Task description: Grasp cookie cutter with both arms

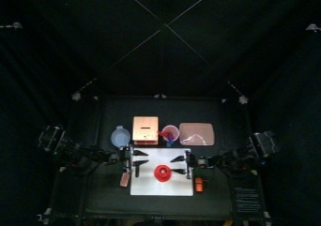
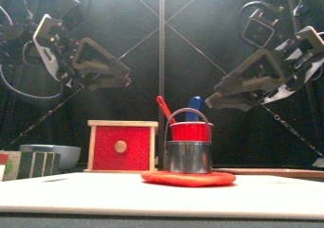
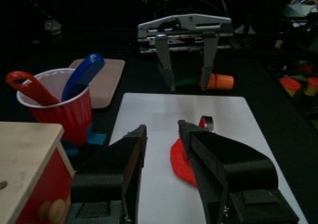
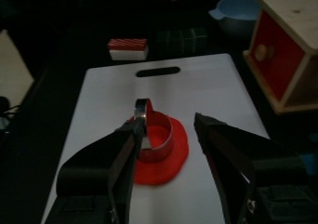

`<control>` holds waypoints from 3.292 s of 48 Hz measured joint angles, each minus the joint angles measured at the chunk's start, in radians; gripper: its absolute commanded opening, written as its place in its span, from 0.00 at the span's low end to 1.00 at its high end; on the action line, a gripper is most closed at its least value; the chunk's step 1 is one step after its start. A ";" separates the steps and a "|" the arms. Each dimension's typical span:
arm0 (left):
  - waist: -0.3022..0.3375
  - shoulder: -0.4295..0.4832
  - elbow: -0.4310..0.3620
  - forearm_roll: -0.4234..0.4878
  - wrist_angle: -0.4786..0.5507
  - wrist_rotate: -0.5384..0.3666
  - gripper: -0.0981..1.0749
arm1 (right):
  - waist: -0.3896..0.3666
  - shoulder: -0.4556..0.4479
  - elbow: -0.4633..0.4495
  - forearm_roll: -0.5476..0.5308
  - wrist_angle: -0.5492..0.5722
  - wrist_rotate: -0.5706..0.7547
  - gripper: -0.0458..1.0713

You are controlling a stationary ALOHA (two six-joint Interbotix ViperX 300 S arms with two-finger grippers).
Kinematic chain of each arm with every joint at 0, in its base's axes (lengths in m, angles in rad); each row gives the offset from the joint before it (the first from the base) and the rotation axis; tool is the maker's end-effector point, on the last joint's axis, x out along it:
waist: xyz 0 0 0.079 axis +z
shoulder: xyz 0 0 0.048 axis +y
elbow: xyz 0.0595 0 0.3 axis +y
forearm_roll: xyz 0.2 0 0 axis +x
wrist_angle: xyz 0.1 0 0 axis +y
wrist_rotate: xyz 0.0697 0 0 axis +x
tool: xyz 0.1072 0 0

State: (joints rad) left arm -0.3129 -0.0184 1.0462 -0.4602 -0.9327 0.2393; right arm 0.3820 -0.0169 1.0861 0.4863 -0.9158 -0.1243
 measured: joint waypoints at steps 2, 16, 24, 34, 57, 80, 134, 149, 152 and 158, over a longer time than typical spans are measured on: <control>-0.018 0.032 -0.015 -0.012 -0.008 0.003 0.71 | 0.021 0.009 0.000 0.026 -0.012 0.000 0.79; -0.048 0.169 -0.107 -0.028 -0.012 0.015 0.73 | 0.041 0.063 -0.044 0.055 -0.025 -0.011 0.79; -0.046 0.190 -0.127 -0.026 -0.003 0.014 0.73 | 0.018 0.064 -0.063 0.017 0.003 -0.008 0.79; -0.049 0.204 -0.130 -0.028 0.035 0.009 0.84 | -0.011 0.064 -0.089 -0.012 0.067 -0.017 0.79; -0.032 0.247 -0.212 -0.009 0.072 0.015 0.91 | -0.083 0.094 -0.109 -0.063 0.140 -0.009 0.77; 0.026 0.278 -0.252 0.018 0.137 0.017 0.72 | -0.083 0.172 -0.150 -0.055 0.140 -0.006 0.66; 0.025 0.281 -0.285 0.078 0.291 0.014 0.64 | -0.084 0.172 -0.150 -0.054 0.169 -0.005 0.64; 0.025 0.281 -0.272 0.064 0.290 0.017 0.58 | -0.086 0.173 -0.152 -0.055 0.170 -0.005 0.59; 0.025 0.281 -0.272 0.064 0.291 0.018 0.57 | -0.084 0.173 -0.152 -0.057 0.170 -0.006 0.57; 0.023 0.282 -0.272 0.063 0.290 0.017 0.57 | -0.086 0.173 -0.153 -0.060 0.170 -0.011 0.52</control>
State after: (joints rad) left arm -0.2899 0.2638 0.7747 -0.3973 -0.6427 0.2562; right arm 0.2961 0.1565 0.9327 0.4264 -0.7455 -0.1350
